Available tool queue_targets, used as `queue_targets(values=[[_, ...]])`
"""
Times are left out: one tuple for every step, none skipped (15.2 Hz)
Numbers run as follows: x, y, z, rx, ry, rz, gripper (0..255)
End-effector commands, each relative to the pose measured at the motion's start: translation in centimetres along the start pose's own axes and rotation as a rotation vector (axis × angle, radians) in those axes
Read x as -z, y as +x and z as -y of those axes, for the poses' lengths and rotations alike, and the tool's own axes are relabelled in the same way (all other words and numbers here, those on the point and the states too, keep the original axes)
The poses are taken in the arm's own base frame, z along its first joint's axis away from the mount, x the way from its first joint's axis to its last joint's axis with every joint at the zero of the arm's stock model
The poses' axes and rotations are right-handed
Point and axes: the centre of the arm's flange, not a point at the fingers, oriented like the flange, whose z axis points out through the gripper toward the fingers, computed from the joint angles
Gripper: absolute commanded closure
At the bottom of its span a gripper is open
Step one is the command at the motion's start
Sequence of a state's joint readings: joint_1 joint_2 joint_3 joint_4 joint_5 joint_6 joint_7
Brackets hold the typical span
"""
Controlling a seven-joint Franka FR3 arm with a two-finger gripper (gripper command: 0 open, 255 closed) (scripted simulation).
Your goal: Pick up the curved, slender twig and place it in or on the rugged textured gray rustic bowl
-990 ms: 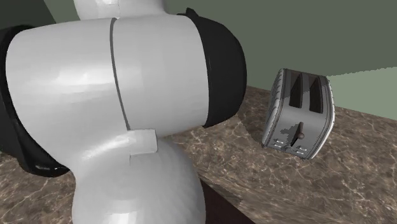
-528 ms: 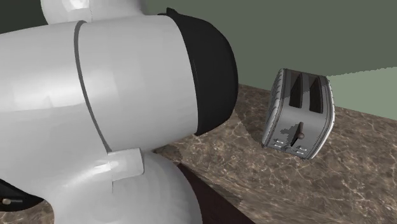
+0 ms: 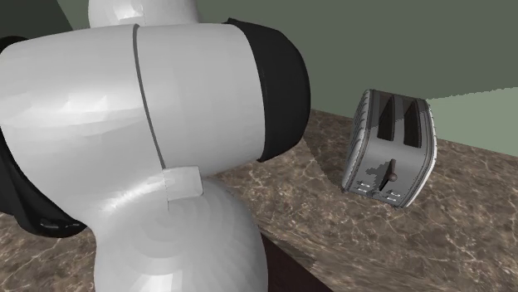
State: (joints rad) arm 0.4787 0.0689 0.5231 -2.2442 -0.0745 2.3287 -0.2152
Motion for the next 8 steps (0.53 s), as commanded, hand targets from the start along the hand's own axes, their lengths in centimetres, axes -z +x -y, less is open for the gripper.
queue_targets(values=[[-0.61, 0.04, 0.09, 0.000, 0.000, -0.001, 255], [-0.61, 0.04, 0.09, 0.000, 0.000, -0.001, 255], [-0.61, 0.04, 0.09, 0.000, 0.000, -0.001, 255], [-0.61, 0.04, 0.09, 0.000, 0.000, -0.001, 255], [-0.61, 0.04, 0.09, 0.000, 0.000, -0.001, 255], [-0.61, 0.04, 0.09, 0.000, 0.000, -0.001, 255], [-0.61, 0.04, 0.09, 0.000, 0.000, -0.001, 255], [-0.61, 0.04, 0.09, 0.000, 0.000, -0.001, 0]])
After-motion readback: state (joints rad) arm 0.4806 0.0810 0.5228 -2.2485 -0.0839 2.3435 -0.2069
